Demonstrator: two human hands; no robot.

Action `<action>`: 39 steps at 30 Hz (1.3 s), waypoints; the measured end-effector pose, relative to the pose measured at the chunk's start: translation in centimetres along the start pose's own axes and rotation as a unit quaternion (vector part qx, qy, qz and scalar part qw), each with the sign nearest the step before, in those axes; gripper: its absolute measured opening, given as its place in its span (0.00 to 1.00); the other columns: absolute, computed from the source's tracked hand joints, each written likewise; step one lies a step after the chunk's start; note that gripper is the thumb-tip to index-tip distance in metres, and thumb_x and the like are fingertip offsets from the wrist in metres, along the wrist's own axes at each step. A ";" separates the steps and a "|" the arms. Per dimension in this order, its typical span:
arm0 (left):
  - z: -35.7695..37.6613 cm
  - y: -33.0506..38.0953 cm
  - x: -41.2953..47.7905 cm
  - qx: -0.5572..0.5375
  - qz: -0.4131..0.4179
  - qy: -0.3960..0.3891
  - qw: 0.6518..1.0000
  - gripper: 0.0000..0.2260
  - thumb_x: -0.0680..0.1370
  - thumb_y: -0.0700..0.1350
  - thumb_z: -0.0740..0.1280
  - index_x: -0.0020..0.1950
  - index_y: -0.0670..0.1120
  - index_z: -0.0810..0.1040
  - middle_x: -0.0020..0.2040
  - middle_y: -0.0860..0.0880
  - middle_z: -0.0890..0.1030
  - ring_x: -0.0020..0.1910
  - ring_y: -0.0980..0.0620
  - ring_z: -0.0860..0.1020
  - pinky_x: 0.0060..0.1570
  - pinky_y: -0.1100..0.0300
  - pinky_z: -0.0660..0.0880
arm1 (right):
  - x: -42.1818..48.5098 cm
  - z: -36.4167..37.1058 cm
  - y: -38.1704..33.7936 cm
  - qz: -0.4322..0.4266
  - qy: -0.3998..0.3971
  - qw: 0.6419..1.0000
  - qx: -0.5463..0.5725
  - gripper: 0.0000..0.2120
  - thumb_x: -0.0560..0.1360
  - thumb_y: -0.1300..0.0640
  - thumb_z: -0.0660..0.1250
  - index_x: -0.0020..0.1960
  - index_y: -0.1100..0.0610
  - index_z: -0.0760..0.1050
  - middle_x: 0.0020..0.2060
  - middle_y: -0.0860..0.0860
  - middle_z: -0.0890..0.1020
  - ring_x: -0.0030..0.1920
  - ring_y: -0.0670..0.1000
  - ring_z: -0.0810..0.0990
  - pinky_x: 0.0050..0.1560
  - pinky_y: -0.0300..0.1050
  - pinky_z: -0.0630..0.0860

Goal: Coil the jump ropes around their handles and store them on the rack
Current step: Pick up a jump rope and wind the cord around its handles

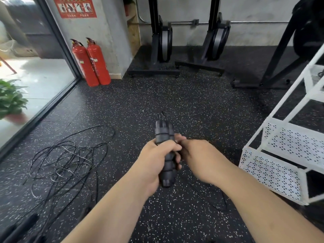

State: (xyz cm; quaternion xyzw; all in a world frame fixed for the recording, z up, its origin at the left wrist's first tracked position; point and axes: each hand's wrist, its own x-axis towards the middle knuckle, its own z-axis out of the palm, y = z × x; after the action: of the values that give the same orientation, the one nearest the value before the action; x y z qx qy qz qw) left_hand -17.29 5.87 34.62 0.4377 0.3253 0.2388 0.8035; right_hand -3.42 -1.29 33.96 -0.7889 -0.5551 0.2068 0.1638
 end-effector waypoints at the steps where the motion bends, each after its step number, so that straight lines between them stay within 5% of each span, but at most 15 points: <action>1: -0.2 0.1 0.2 -0.008 0.000 0.016 1.000 0.14 0.76 0.33 0.70 0.62 0.38 0.82 0.48 0.39 0.83 0.32 0.51 0.75 0.33 0.56 0.77 | 0.0 -0.2 0.2 -0.002 0.001 1.000 0.008 0.13 0.88 0.50 0.55 0.50 0.46 0.77 0.42 0.46 0.82 0.46 0.54 0.81 0.44 0.49 0.71; 3: -0.9 0.9 0.5 -0.025 0.012 0.051 0.998 0.15 0.78 0.32 0.67 0.64 0.38 0.80 0.54 0.41 0.86 0.33 0.51 0.75 0.35 0.55 0.77 | 0.0 -0.8 0.6 -0.014 0.003 1.000 0.023 0.17 0.88 0.45 0.56 0.43 0.48 0.74 0.35 0.46 0.78 0.38 0.51 0.78 0.37 0.49 0.69; 6: -2.8 2.4 1.0 -0.090 0.045 0.144 0.985 0.16 0.78 0.32 0.68 0.65 0.41 0.80 0.58 0.42 0.87 0.35 0.52 0.77 0.38 0.53 0.78 | -0.1 -1.9 1.3 -0.017 0.002 0.998 0.055 0.18 0.87 0.41 0.57 0.46 0.47 0.78 0.29 0.46 0.76 0.26 0.44 0.71 0.29 0.43 0.66; 10: -3.7 3.2 1.1 -0.121 0.098 0.211 0.965 0.16 0.79 0.31 0.68 0.65 0.42 0.81 0.55 0.44 0.86 0.35 0.52 0.77 0.39 0.52 0.78 | -0.2 -2.2 1.4 -0.034 0.035 0.995 0.089 0.16 0.87 0.41 0.58 0.47 0.44 0.78 0.27 0.45 0.75 0.24 0.43 0.67 0.28 0.40 0.65; 16: -0.8 0.6 0.1 -0.037 0.045 0.076 0.995 0.21 0.74 0.33 0.73 0.66 0.45 0.82 0.49 0.42 0.83 0.35 0.50 0.77 0.37 0.52 0.79 | 0.4 -1.1 0.6 -0.035 0.086 0.992 0.085 0.15 0.87 0.45 0.60 0.43 0.47 0.75 0.30 0.45 0.77 0.29 0.43 0.73 0.30 0.40 0.65; 20: 0.9 -0.9 -0.3 -0.039 0.016 0.003 0.999 0.24 0.70 0.36 0.72 0.67 0.44 0.83 0.45 0.43 0.81 0.34 0.49 0.76 0.34 0.55 0.77 | 0.5 -0.4 0.5 -0.019 0.046 0.997 0.065 0.11 0.86 0.52 0.60 0.47 0.44 0.76 0.38 0.44 0.83 0.40 0.46 0.82 0.41 0.46 0.76; 25: -1.0 1.2 0.7 -0.088 0.038 0.066 0.993 0.20 0.78 0.33 0.68 0.69 0.44 0.79 0.62 0.45 0.87 0.37 0.52 0.77 0.38 0.54 0.78 | 0.2 -1.8 1.6 -0.028 0.036 0.996 0.079 0.15 0.86 0.43 0.61 0.45 0.46 0.78 0.29 0.46 0.78 0.26 0.43 0.71 0.28 0.39 0.64; 31: -4.3 3.1 1.7 -0.193 0.086 0.171 0.962 0.20 0.78 0.34 0.69 0.69 0.45 0.80 0.64 0.45 0.86 0.37 0.51 0.78 0.41 0.53 0.79 | 0.0 -3.2 2.7 -0.021 0.050 0.996 0.077 0.14 0.86 0.40 0.59 0.46 0.42 0.79 0.29 0.47 0.77 0.26 0.44 0.69 0.30 0.43 0.68; 36: -1.0 0.8 0.3 -0.100 0.028 0.034 0.994 0.22 0.76 0.34 0.71 0.69 0.47 0.82 0.62 0.43 0.86 0.38 0.51 0.78 0.39 0.54 0.79 | 0.1 -2.3 1.8 -0.019 0.090 0.992 0.088 0.14 0.86 0.43 0.61 0.44 0.46 0.76 0.29 0.47 0.78 0.27 0.44 0.73 0.30 0.41 0.66; 39: 1.1 -0.8 -0.3 -0.079 0.021 -0.041 0.996 0.24 0.72 0.36 0.72 0.69 0.45 0.82 0.50 0.45 0.83 0.36 0.50 0.77 0.36 0.54 0.78 | 0.4 -1.7 1.4 -0.019 0.080 0.995 0.063 0.11 0.86 0.46 0.61 0.48 0.45 0.77 0.37 0.46 0.82 0.38 0.47 0.80 0.37 0.47 0.70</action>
State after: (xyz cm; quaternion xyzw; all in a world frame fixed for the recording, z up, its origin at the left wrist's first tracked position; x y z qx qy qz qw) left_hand -16.61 4.65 34.44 0.3889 0.2626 0.2623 0.8432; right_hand -1.30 -1.41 34.72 -0.7803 -0.5409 0.1742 0.2611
